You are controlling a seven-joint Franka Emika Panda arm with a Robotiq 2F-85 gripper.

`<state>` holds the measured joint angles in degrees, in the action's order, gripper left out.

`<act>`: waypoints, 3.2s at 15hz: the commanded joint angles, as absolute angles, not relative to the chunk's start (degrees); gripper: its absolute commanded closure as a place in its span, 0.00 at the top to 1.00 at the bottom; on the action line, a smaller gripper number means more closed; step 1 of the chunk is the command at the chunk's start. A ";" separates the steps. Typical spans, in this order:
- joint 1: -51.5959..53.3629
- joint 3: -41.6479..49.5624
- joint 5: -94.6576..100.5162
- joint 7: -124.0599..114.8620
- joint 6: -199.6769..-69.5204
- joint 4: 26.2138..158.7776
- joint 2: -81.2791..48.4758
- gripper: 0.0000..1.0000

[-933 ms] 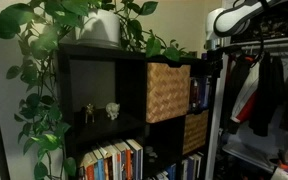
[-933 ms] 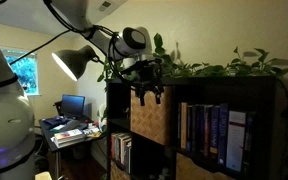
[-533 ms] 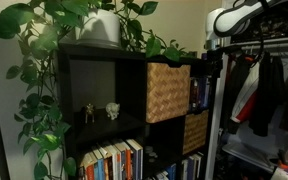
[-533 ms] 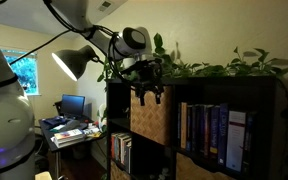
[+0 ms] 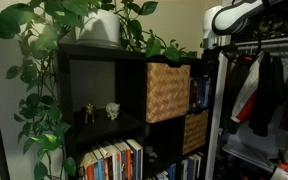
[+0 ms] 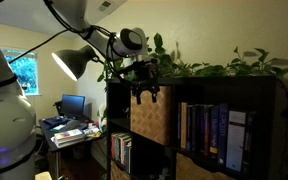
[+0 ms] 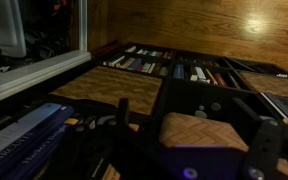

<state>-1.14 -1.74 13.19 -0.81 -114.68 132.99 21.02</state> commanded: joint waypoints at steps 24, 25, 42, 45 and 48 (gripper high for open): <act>7.13 -6.24 8.87 5.47 -132.10 130.37 19.61 1.00; 7.37 -6.19 8.87 6.56 -133.33 130.48 19.59 1.00; 11.74 -4.61 4.24 29.33 -152.41 133.81 14.91 1.00; 13.00 -3.94 0.57 32.58 -150.91 133.95 15.96 1.00; 13.74 -3.37 -3.10 34.44 -147.28 133.68 16.97 1.00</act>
